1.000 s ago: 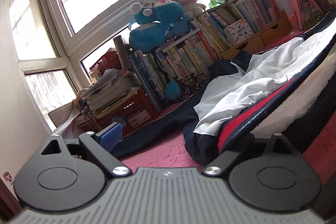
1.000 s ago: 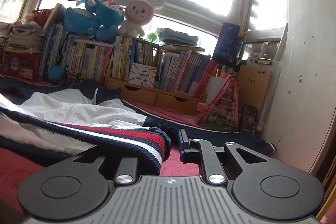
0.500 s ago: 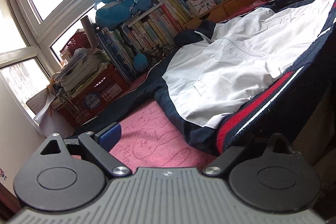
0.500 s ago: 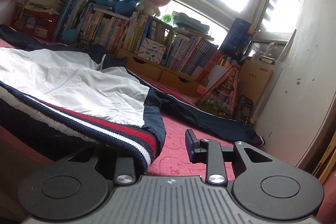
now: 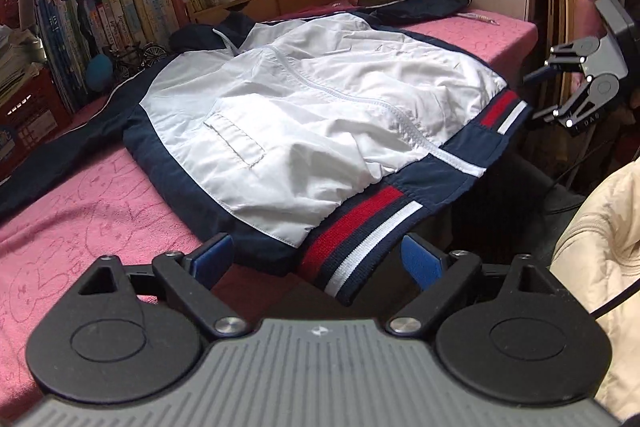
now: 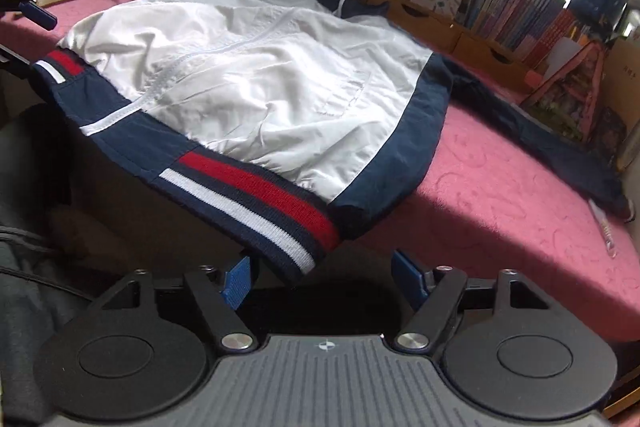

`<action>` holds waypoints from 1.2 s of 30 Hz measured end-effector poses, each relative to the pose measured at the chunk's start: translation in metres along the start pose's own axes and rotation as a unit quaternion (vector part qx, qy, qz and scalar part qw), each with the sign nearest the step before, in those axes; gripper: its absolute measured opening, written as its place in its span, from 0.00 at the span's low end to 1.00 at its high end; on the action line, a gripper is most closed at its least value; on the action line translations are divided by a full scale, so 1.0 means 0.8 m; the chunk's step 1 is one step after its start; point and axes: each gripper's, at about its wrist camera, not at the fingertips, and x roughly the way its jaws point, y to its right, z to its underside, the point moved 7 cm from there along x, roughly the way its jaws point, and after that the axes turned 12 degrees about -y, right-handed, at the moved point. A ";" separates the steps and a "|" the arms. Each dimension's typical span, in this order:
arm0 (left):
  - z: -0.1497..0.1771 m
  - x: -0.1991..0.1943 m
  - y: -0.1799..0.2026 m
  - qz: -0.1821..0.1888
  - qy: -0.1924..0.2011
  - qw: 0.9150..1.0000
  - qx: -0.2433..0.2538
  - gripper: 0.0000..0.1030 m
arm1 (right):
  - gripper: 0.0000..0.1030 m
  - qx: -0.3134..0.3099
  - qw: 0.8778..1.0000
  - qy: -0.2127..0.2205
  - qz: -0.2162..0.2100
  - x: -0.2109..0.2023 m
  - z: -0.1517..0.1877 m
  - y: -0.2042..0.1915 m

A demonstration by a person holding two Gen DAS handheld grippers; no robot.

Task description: Fold clothes

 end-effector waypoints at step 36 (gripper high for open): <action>-0.156 0.134 -0.156 -0.241 -0.010 0.961 -0.137 0.56 | 0.74 0.220 0.964 0.063 0.134 0.098 -0.236 0.183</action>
